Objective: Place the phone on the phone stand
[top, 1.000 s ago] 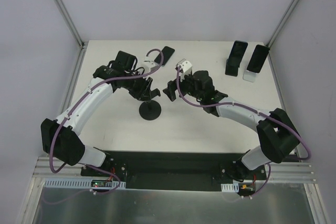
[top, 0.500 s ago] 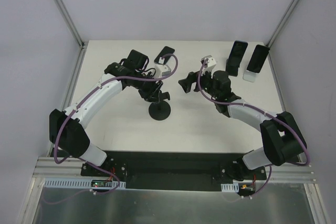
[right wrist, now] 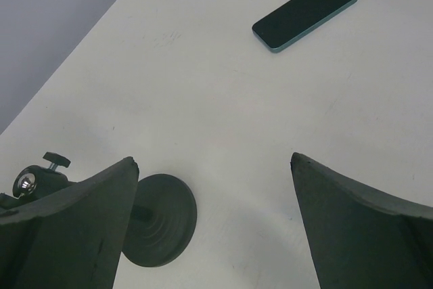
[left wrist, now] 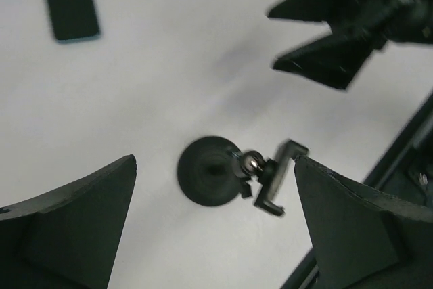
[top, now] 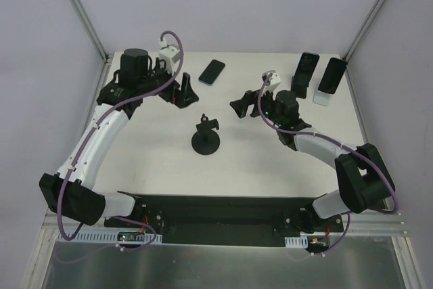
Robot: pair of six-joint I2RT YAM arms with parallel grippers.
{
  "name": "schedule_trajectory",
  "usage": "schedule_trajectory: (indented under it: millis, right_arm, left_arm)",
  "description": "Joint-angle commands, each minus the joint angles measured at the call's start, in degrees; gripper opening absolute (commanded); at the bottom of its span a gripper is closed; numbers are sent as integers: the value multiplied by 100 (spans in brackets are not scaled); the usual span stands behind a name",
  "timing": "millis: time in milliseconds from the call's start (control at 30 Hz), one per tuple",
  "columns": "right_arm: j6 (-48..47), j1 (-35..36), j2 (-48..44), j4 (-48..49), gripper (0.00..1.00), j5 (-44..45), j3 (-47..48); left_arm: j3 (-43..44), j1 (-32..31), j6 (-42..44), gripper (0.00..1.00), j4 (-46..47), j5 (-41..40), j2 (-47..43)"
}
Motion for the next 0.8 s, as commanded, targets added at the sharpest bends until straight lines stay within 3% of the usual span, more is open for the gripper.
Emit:
schedule_trajectory:
  millis: [0, 167, 500, 767]
  right_arm:
    - [240, -127, 30, 304, 96, -108, 128]
    - [416, -302, 65, 304, 97, -152, 110]
    - [758, -619, 136, 383, 97, -398, 92]
    - [1065, -839, 293, 568, 97, -644, 92]
  left_arm:
    - [472, 485, -1585, 99, 778, -943, 543]
    - [1157, 617, -2210, 98, 707, -1771, 1563]
    - [3389, 819, -2395, 94, 294, -1701, 4752]
    - [5226, 898, -3009, 88, 145, -1553, 6451]
